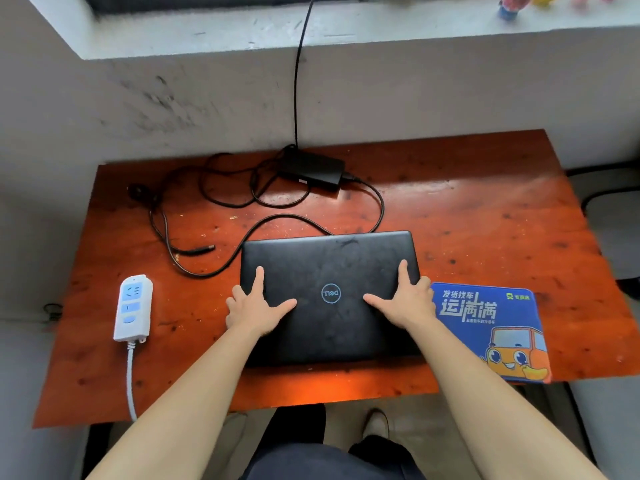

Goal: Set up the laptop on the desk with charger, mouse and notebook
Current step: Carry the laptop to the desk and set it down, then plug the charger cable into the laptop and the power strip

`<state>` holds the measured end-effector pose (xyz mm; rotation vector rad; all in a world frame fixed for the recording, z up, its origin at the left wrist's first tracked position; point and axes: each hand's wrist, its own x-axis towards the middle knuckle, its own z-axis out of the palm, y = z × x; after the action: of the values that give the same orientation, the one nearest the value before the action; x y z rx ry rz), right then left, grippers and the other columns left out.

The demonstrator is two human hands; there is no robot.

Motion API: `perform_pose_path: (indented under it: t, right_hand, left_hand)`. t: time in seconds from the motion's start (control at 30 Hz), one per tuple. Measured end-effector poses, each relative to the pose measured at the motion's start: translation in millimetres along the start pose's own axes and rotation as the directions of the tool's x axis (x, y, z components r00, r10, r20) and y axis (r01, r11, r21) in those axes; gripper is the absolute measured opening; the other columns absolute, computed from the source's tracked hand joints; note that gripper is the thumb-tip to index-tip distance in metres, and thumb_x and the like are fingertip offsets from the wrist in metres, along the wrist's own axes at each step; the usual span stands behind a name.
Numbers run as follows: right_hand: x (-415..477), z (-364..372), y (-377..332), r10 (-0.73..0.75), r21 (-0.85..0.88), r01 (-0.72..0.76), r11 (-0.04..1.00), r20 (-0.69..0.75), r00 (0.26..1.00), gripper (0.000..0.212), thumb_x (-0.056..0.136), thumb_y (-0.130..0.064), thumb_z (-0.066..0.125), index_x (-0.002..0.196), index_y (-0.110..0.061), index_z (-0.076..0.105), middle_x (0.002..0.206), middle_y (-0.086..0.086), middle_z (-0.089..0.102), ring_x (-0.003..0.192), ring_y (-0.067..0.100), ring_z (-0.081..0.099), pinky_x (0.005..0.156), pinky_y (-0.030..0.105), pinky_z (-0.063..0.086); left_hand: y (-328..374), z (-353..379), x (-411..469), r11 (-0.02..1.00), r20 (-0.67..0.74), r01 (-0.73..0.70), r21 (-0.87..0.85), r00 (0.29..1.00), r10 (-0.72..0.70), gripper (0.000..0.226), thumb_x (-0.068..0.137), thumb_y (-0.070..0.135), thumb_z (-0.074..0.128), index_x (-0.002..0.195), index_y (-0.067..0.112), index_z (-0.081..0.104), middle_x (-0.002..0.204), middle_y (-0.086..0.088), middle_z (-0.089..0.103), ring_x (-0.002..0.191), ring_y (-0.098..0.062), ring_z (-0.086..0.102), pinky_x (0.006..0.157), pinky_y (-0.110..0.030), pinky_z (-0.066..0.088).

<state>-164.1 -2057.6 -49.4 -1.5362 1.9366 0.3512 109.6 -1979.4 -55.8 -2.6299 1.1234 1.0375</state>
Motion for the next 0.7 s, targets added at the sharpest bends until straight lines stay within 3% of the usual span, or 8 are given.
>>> perform_pose_path:
  t: [0.17, 0.37, 0.53, 0.7]
  right_hand:
    - [-27, 22, 21, -0.147, -0.109, 0.143, 0.984, -0.031, 0.989, 0.096, 0.091, -0.071, 0.047, 0.161, -0.030, -0.004, 0.163, 0.027, -0.015, 0.153, 0.043, -0.001, 0.124, 0.051, 0.015]
    - [-55, 36, 40, -0.325, -0.203, 0.308, 0.930, -0.059, 0.944, 0.085, 0.095, -0.065, 0.044, 0.161, -0.030, 0.003, 0.166, 0.022, -0.012, 0.152, 0.044, -0.006, 0.123, 0.054, 0.012]
    - [-71, 26, 9, -0.568, -0.233, 0.527, 0.817, -0.164, 0.807, 0.079, 0.096, -0.065, 0.039, 0.161, -0.031, 0.007, 0.167, 0.019, -0.009, 0.153, 0.040, -0.003, 0.123, 0.053, 0.010]
    - [-89, 19, -49, -0.686, -0.254, 0.640, 0.725, -0.193, 0.701, 0.076, 0.096, -0.064, 0.040, 0.160, -0.032, 0.013, 0.167, 0.019, -0.003, 0.153, 0.040, 0.002, 0.123, 0.052, 0.014]
  left_hand:
    - [-17, 13, -37, 0.996, 0.004, -0.011, -0.092, 1.000, 0.011, 0.092, 0.084, 0.059, 0.063, 0.155, 0.044, 0.007, 0.164, -0.010, 0.003, 0.146, -0.035, 0.017, 0.114, -0.051, 0.030]
    - [-38, 40, -93, 1.000, -0.045, -0.010, -0.016, 0.999, 0.010, 0.078, 0.090, 0.064, 0.049, 0.155, 0.040, 0.014, 0.165, -0.010, 0.001, 0.149, -0.033, 0.010, 0.115, -0.052, 0.026]
    - [-44, 25, -121, 0.988, -0.347, -0.066, 0.138, 0.931, 0.111, 0.071, 0.095, 0.066, 0.034, 0.156, 0.036, 0.015, 0.165, -0.011, 0.006, 0.149, -0.032, 0.009, 0.115, -0.053, 0.026]
    - [-73, -13, -126, 0.979, -0.486, -0.066, 0.194, 0.860, 0.154, 0.069, 0.095, 0.065, 0.032, 0.155, 0.035, 0.017, 0.165, -0.012, 0.007, 0.150, -0.032, 0.010, 0.115, -0.052, 0.026]
